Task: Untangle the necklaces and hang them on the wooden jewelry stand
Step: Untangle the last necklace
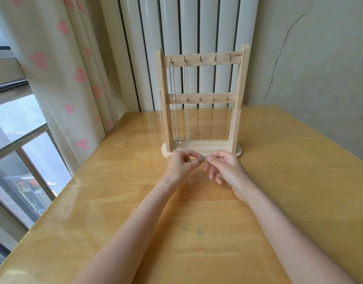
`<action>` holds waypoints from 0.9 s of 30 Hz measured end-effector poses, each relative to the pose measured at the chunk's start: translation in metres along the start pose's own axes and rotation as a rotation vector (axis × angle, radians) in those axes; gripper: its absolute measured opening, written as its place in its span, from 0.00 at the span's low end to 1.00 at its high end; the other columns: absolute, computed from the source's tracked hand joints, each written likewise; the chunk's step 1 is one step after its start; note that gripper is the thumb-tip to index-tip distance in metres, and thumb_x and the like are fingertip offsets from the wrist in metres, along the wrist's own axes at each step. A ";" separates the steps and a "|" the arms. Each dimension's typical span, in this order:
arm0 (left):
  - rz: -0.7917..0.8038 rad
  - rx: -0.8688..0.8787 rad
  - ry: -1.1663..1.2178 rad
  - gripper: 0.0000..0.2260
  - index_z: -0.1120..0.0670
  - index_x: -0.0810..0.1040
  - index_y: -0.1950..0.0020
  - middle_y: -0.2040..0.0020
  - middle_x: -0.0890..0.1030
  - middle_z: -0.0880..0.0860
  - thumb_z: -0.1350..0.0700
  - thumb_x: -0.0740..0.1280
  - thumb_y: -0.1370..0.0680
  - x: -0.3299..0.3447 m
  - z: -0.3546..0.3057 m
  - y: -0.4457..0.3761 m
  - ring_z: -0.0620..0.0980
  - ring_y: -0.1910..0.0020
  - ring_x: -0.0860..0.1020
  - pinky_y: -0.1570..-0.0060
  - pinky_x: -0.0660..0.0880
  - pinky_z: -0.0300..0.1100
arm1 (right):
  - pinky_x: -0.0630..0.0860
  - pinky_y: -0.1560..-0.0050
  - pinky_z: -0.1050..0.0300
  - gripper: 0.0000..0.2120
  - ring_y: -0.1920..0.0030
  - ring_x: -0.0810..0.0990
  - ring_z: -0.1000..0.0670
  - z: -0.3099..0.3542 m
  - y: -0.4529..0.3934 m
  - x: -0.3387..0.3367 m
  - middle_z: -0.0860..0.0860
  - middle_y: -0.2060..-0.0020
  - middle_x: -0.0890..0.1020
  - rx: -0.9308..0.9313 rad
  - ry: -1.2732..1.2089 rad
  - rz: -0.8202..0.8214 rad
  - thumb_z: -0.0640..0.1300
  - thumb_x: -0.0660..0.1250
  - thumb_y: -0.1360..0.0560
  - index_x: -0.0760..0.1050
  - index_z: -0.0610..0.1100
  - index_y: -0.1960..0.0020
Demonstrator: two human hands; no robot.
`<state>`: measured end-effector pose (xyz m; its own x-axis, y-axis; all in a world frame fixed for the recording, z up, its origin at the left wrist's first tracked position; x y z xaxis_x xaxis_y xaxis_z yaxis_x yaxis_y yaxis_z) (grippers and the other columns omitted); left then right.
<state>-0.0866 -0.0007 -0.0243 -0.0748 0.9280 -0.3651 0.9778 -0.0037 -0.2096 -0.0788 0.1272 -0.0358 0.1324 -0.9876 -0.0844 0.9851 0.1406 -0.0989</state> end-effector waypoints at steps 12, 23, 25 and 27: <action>0.042 -0.321 0.410 0.12 0.52 0.79 0.62 0.75 0.61 0.44 0.51 0.61 0.22 -0.002 0.020 0.005 0.43 0.76 0.59 0.75 0.56 0.35 | 0.62 0.80 0.64 0.09 0.77 0.75 0.50 -0.010 0.000 -0.031 0.46 0.66 0.72 0.101 -0.571 -0.212 0.36 0.55 0.21 0.67 0.42 0.59; 0.011 -0.220 0.262 0.15 0.56 0.77 0.41 0.60 0.76 0.50 0.53 0.53 0.18 -0.004 0.013 0.003 0.44 0.65 0.69 0.75 0.67 0.28 | 0.76 0.69 0.64 0.04 0.65 0.83 0.49 0.000 -0.001 -0.017 0.44 0.58 0.78 0.021 -0.391 -0.069 0.34 0.59 0.22 0.71 0.39 0.54; 0.026 -0.216 0.252 0.14 0.57 0.75 0.38 0.58 0.77 0.50 0.56 0.54 0.18 -0.003 0.013 0.002 0.45 0.63 0.71 0.71 0.69 0.29 | 0.79 0.61 0.62 0.06 0.59 0.84 0.47 0.003 -0.002 -0.015 0.42 0.56 0.80 -0.012 -0.416 -0.038 0.30 0.59 0.23 0.72 0.38 0.49; 0.043 -0.198 0.233 0.14 0.56 0.75 0.38 0.56 0.78 0.50 0.56 0.54 0.18 -0.003 0.011 0.000 0.45 0.62 0.74 0.63 0.71 0.33 | 0.80 0.56 0.61 0.09 0.54 0.84 0.46 0.004 -0.002 -0.014 0.40 0.55 0.81 -0.026 -0.440 -0.015 0.28 0.58 0.23 0.71 0.36 0.46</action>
<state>-0.0886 -0.0078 -0.0331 -0.0075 0.9891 -0.1472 0.9999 0.0061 -0.0094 -0.0821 0.1407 -0.0307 0.1572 -0.9246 0.3469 0.9850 0.1217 -0.1221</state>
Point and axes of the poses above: each hand's wrist, its own y-axis away from the middle knuckle, its own x-axis out of the palm, z = x × y, the point moved 9 cm from there along -y, towards the middle knuckle
